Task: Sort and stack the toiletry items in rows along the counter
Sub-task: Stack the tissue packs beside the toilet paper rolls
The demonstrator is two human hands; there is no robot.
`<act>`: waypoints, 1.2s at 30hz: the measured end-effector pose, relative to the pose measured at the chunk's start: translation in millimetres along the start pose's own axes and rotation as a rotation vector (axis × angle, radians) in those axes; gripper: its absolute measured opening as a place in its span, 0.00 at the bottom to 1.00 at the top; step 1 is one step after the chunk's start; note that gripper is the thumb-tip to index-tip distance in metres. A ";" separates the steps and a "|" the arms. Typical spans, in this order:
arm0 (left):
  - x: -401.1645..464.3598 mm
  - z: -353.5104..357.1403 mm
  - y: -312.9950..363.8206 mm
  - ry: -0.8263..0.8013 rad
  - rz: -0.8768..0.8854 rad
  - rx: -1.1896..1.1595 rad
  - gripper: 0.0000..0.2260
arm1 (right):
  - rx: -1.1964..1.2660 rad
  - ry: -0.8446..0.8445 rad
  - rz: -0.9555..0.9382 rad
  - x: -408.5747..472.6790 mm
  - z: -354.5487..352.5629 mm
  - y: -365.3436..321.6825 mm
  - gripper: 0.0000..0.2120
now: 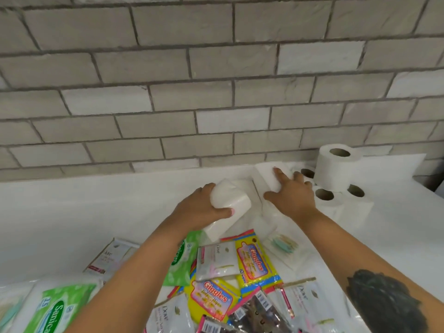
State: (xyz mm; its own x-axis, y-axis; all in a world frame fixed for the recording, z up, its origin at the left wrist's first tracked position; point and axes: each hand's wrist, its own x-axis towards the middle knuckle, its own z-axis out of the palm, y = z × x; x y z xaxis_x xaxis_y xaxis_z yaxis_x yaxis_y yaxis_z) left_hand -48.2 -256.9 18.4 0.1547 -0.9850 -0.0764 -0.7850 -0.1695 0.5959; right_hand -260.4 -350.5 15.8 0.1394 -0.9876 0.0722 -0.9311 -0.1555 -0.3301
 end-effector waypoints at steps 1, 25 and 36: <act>3.3 1.6 0.2 0.014 -0.013 -0.002 0.38 | -0.017 -0.009 0.010 8.4 0.9 -0.8 0.37; 81.5 37.2 33.5 0.173 -0.348 -0.090 0.43 | -0.189 -0.027 -0.248 58.0 24.2 7.3 0.25; 113.4 61.6 53.9 0.124 -0.404 0.109 0.38 | -0.136 -0.119 -0.287 51.3 24.2 21.7 0.33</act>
State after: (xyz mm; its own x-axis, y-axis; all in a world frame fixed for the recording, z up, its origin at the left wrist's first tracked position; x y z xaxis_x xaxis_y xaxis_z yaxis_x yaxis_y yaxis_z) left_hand -109.9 -379.7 -7.5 0.5279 -0.8287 -0.1858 -0.7046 -0.5495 0.4490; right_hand -265.4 -405.0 -10.4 0.4331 -0.9008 0.0308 -0.8835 -0.4310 -0.1836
